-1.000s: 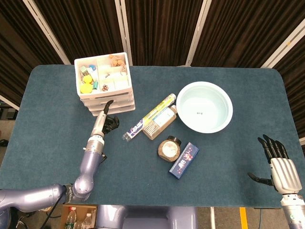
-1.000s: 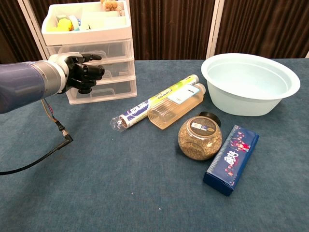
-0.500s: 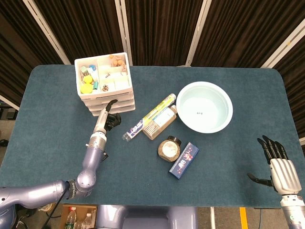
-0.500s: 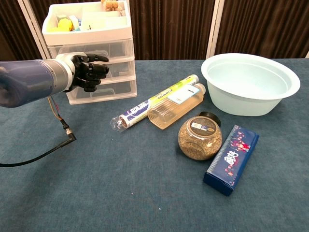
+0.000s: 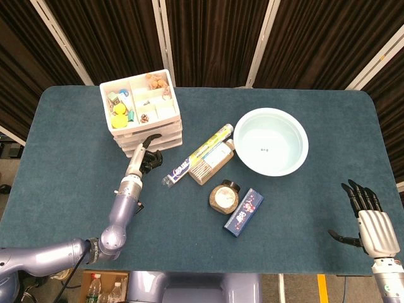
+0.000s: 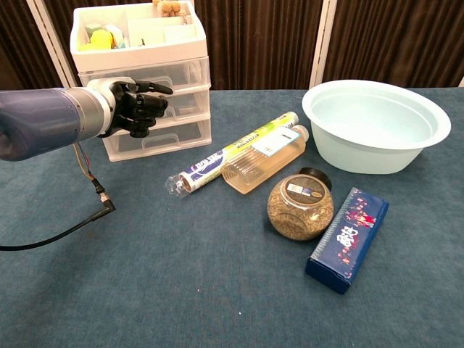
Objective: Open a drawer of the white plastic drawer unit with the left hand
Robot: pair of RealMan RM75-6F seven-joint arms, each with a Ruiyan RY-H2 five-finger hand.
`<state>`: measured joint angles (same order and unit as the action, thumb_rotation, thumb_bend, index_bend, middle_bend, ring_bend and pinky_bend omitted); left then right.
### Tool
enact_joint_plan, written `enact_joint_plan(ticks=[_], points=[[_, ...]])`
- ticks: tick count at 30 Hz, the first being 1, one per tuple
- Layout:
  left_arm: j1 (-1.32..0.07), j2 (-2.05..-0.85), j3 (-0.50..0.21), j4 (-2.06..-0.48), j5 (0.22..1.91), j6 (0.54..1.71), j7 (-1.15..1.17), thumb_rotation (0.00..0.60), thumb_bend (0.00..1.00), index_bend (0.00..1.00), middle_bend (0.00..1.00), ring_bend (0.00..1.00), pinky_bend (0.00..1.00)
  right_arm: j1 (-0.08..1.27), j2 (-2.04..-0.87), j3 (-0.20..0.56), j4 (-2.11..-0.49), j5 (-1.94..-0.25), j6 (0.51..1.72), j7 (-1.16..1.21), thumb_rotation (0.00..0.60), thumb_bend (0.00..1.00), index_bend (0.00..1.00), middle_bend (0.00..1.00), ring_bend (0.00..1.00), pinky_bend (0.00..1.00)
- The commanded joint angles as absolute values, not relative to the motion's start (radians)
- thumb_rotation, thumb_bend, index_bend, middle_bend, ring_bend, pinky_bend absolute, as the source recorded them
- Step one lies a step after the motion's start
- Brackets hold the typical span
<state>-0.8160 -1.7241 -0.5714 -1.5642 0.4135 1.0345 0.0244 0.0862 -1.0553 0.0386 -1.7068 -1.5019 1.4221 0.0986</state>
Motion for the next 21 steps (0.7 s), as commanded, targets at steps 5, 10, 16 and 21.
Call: enact_joint_plan(ticks=[5,10,16,21], points=[[-0.8,-1.711,-0.553,-1.602,0.436,1.035,0.016,0.6,0.72,0.2,1.0,0.92,0.91,0.086,-1.055,0.038,-1.708,-1.502,1.422,0.098,0.6,0.16,0.0,0.0,0.0,0.01],[-0.792,-1.712,-0.542,-1.619,0.44,1.037,0.007,0.6,0.72,0.2,1.0,0.92,0.91,0.086,-1.055,0.038,-1.708,-1.503,1.423,0.096,0.6,0.16,0.0,0.0,0.0,0.01],[-0.786,-1.719,-0.524,-1.642,0.455,1.036,-0.001,0.6,0.72,0.2,1.0,0.92,0.91,0.084,-1.057,0.038,-1.706,-1.503,1.425,0.095,0.6,0.16,0.0,0.0,0.0,0.01],[-0.769,-1.709,-0.5,-1.681,0.48,1.04,-0.005,0.6,0.72,0.21,1.0,0.93,0.91,0.084,-1.057,0.037,-1.705,-1.504,1.425,0.095,0.6,0.16,0.0,0.0,0.0,0.01]])
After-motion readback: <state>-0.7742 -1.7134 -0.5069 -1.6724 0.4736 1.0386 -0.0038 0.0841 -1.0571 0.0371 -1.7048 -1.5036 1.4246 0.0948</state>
